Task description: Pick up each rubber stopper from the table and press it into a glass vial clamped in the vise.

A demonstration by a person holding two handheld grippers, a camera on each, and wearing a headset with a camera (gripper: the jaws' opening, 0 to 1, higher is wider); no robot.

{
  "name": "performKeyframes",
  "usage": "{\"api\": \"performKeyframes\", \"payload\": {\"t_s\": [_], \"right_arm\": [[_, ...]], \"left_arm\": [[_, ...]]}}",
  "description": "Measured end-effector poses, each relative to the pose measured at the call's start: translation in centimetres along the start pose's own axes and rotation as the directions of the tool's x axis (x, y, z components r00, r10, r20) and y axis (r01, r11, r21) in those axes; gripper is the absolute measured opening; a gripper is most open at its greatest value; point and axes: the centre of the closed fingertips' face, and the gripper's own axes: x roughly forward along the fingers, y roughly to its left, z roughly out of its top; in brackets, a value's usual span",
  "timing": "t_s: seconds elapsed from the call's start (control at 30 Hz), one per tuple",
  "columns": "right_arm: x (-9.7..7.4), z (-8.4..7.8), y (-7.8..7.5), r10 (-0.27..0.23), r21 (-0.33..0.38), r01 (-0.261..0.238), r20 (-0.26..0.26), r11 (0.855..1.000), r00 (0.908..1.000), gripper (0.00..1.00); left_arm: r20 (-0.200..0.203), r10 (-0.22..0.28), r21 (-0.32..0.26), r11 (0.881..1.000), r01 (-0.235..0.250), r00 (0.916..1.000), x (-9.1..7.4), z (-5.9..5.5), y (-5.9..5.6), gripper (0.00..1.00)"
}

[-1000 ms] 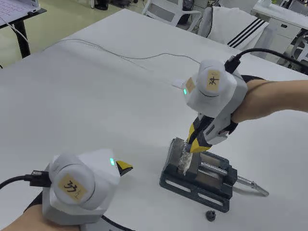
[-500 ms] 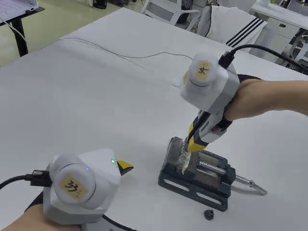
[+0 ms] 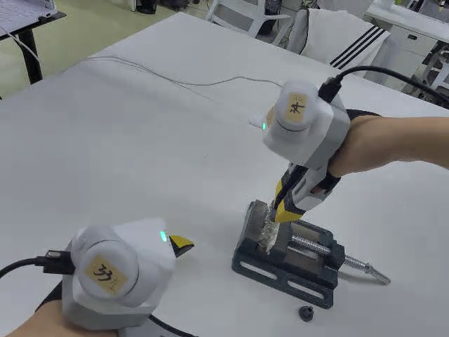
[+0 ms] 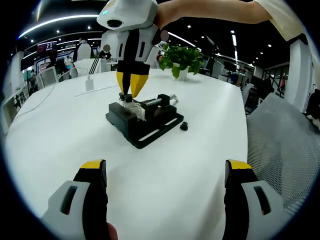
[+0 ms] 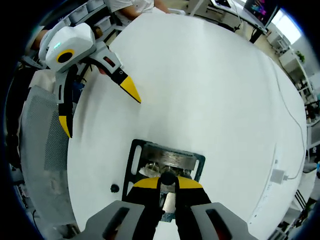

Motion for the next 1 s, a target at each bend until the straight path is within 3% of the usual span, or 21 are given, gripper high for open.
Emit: {"api": "performKeyframes", "payload": {"t_s": [0.37,0.5,0.6,1.0], "right_arm": [[-0.3,-0.3,0.2,-0.008,-0.037,0.008,0.019,0.999,0.9998,0.12],[-0.9,-0.1,-0.2,-0.02,-0.031,0.021,0.048,0.999,0.9986,0.1],[-1.3,0.3,0.2,0.009,0.003,-0.009,0.082,1.0,0.9966,0.08],[-0.8,0.4,0.0,0.025,0.029,-0.028,0.1,0.999,0.9947,0.02]], "left_arm": [[0.0,-0.003,0.001,1.0,0.003,1.0,0.1,0.1,-0.1,0.98],[0.004,-0.001,-0.005,1.0,0.001,1.0,0.0,0.1,0.0,0.98],[0.001,0.001,-0.008,1.0,-0.001,1.0,-0.1,0.0,0.1,0.98],[-0.005,-0.002,-0.021,1.0,0.002,1.0,-0.1,-0.6,-0.1,0.98]]}}
